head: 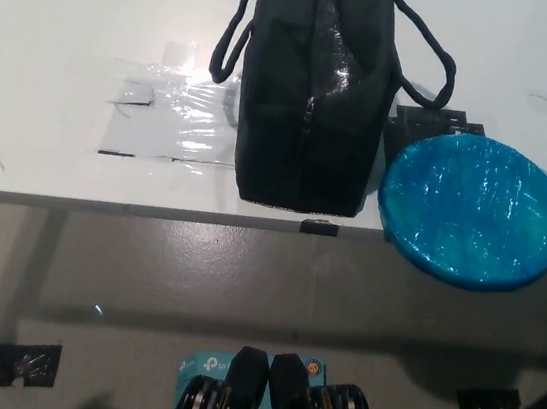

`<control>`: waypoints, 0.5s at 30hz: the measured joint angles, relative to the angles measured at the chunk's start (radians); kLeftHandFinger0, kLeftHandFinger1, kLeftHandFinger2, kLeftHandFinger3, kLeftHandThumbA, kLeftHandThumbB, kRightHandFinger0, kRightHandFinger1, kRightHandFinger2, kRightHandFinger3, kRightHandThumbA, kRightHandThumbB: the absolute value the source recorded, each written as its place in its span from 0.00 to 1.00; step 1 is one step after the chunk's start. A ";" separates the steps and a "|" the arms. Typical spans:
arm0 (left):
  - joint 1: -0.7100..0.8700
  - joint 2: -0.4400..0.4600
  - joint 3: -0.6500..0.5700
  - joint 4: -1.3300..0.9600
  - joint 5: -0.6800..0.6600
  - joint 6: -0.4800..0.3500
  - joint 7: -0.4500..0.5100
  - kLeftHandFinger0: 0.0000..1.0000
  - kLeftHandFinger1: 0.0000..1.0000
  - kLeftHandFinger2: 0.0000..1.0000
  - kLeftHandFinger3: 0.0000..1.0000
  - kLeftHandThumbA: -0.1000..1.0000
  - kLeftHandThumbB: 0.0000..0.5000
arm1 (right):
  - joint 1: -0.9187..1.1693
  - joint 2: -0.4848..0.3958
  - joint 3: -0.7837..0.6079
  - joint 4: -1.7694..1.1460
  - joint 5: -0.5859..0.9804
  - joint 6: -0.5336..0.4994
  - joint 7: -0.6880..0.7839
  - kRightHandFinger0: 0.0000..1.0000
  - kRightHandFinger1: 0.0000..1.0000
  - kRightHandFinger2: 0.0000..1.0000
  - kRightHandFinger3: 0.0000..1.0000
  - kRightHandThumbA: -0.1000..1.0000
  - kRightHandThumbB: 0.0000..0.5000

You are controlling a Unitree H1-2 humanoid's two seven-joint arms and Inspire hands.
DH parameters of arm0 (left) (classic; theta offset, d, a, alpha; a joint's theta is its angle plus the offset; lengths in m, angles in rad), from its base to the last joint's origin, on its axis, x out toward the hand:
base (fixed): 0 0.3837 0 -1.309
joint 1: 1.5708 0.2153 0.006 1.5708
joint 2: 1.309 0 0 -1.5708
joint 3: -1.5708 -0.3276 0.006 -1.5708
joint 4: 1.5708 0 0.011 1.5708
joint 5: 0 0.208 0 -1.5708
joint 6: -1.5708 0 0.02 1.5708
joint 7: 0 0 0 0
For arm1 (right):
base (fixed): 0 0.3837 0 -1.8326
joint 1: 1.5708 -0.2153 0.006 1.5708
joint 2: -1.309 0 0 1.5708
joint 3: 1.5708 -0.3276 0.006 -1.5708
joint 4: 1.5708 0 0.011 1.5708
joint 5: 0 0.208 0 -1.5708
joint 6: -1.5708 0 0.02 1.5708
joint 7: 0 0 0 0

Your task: The robot uses its right hand to pick up a stack of plates kept in the middle of the desk and put it inside a bag kept next to it

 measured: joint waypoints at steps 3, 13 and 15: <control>0.000 -0.002 0.000 0.001 0.000 0.001 0.000 0.35 0.46 0.64 0.75 0.02 0.25 | 0.007 -0.001 0.037 -0.063 -0.061 0.001 -0.001 1.00 1.00 1.00 1.00 0.36 1.00; 0.001 -0.005 -0.002 0.001 0.000 0.002 -0.001 0.35 0.46 0.64 0.76 0.01 0.25 | 0.005 -0.002 0.127 -0.266 -0.273 0.008 0.000 1.00 1.00 1.00 1.00 0.54 1.00; 0.001 -0.005 -0.002 0.002 0.000 0.002 -0.001 0.35 0.46 0.64 0.76 0.02 0.25 | 0.005 0.001 0.150 -0.308 -0.314 0.009 0.006 1.00 1.00 1.00 1.00 0.54 1.00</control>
